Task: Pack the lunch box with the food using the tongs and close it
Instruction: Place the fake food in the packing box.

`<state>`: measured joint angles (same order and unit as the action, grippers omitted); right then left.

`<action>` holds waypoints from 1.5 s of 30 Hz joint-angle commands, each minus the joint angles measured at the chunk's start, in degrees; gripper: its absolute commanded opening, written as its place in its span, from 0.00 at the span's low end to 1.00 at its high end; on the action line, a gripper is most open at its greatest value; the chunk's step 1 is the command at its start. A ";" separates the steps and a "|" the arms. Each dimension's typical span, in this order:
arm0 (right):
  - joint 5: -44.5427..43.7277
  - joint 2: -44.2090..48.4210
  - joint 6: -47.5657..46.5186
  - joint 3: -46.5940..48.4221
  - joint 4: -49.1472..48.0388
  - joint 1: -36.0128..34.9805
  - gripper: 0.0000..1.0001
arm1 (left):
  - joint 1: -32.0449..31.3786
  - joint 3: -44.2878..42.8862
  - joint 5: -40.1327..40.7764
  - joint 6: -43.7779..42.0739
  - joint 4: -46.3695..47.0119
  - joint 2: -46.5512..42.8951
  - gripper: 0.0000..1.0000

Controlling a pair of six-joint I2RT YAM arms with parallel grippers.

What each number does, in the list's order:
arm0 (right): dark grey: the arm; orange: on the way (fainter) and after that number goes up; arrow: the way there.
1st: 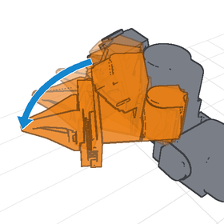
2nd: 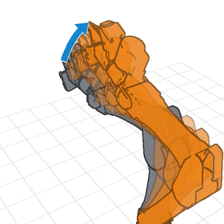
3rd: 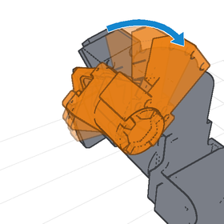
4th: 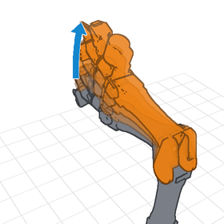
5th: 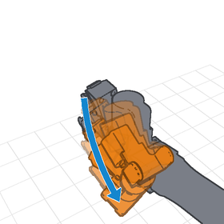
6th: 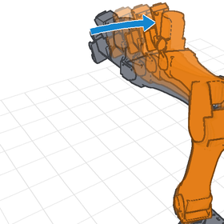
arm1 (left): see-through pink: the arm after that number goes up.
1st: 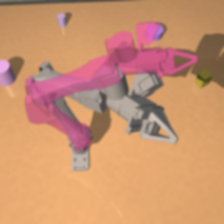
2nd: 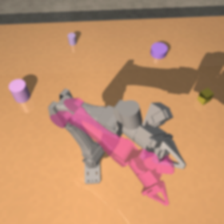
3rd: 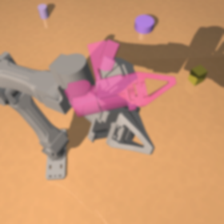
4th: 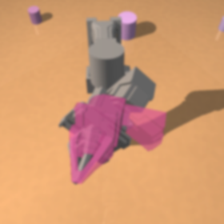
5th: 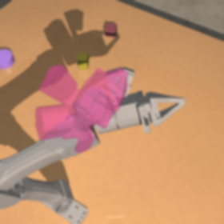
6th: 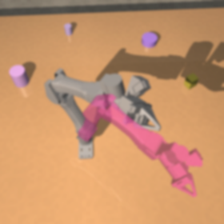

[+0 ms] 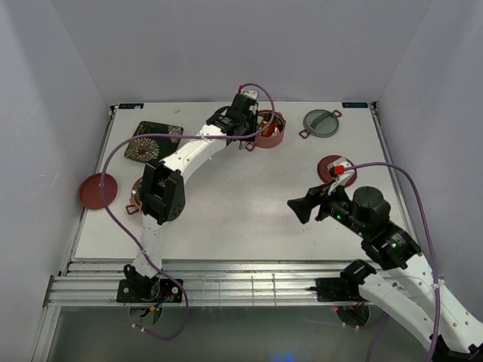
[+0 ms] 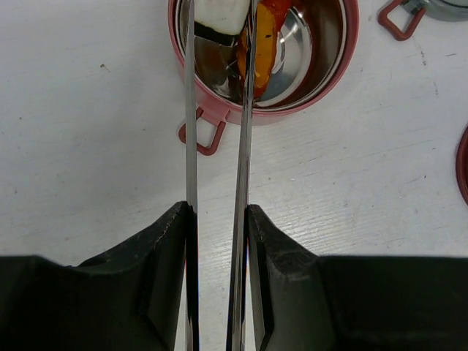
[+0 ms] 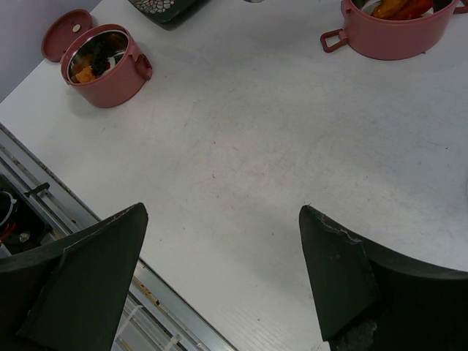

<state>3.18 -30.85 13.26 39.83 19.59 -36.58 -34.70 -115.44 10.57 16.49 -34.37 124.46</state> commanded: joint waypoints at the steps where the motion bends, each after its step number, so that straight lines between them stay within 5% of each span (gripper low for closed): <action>1: 0.33 0.00 -0.42 0.95 -1.93 -0.34 0.90 | -0.63 0.04 1.12 -0.93 2.11 -0.63 0.40; 15: 0.42 -0.09 -0.34 0.95 -2.19 -0.34 0.90 | -1.16 -0.93 0.16 -1.46 2.03 -0.80 0.52; 29: 0.51 0.44 -0.34 0.60 -2.19 -0.34 0.90 | -1.51 -2.25 -0.20 -0.94 1.50 -1.59 0.53; 45: -1.42 -0.96 -0.34 1.30 -1.67 -0.34 0.90 | -2.57 2.93 0.41 0.91 1.76 -13.98 0.51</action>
<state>2.87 -31.62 13.26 39.83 19.57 -36.58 -36.91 -113.95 10.28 16.43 -34.06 118.24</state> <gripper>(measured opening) 0.900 0.518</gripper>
